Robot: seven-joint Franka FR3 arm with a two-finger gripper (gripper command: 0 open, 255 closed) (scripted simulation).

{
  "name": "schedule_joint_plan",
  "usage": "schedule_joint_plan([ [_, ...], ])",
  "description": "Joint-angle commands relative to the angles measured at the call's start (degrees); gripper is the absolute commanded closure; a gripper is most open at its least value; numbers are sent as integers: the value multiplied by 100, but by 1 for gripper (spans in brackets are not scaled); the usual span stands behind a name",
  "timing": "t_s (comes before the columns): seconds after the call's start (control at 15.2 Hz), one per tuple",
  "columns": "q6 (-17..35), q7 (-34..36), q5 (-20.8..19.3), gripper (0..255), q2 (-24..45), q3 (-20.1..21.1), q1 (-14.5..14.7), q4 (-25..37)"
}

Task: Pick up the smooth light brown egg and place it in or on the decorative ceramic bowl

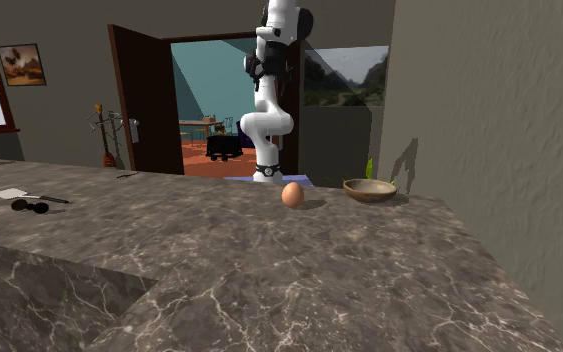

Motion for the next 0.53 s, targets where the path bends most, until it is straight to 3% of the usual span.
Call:
schedule_joint_plan([
  [0.0, 0, 0, 0, 0, 0, 0, 0, 0],
  [0.46, 1098, 768, -120, 0, 1066, 504, -78, -166],
])
